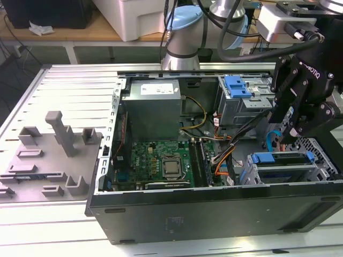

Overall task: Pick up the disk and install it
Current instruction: 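Insert the disk into the insertion slot, then insert the first disk wire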

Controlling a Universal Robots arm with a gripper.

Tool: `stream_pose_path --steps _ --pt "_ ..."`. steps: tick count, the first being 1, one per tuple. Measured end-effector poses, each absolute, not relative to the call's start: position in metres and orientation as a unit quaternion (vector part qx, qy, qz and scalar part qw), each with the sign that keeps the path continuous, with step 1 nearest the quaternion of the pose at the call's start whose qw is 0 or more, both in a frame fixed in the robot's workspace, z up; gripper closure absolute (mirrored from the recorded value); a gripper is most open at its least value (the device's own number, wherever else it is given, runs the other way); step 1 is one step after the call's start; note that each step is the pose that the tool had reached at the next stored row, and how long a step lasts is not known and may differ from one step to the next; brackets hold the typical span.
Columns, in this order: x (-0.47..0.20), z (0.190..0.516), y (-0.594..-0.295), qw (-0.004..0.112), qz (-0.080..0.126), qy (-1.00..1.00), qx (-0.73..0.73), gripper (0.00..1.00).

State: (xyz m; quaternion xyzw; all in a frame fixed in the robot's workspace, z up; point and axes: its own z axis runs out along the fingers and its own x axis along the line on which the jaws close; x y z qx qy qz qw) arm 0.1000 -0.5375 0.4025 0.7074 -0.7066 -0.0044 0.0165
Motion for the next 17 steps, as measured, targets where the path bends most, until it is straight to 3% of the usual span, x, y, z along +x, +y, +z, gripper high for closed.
stream_pose_path --steps 17 --pt "0.1001 0.4017 -0.5356 0.019 -0.002 -0.707 0.707 0.49"
